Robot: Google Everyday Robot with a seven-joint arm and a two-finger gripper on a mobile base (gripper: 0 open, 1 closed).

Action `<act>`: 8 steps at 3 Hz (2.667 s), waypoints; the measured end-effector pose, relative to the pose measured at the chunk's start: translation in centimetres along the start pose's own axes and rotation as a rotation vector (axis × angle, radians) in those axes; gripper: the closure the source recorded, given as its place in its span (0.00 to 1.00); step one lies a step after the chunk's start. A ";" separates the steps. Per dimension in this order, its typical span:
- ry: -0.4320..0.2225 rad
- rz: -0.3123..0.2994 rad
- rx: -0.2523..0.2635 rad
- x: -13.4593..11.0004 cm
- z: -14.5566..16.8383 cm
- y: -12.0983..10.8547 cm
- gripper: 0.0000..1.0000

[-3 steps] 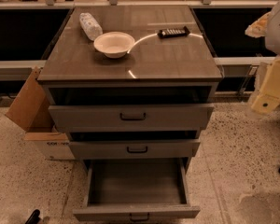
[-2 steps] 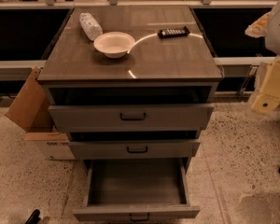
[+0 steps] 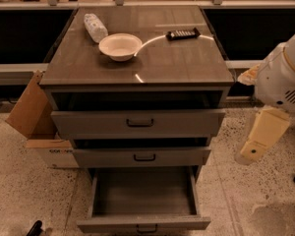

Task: Close bottom drawer

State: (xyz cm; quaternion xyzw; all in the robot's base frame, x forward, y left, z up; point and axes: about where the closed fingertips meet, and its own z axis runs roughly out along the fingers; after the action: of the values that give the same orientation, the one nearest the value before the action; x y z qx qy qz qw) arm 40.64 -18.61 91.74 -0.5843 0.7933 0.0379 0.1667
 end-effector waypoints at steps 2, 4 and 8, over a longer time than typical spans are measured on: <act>-0.026 -0.030 -0.009 0.7 2.3 0.9 0.00; -0.193 -0.103 -0.156 4.0 12.8 5.1 0.00; -0.219 -0.120 -0.345 10.2 28.1 10.0 0.00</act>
Offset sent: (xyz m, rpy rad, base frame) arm -0.0151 0.0045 -0.0793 0.0652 -0.0125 0.1029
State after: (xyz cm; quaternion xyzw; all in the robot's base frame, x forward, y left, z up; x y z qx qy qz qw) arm 34.76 -17.65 60.74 -0.6426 0.7160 0.2266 0.1516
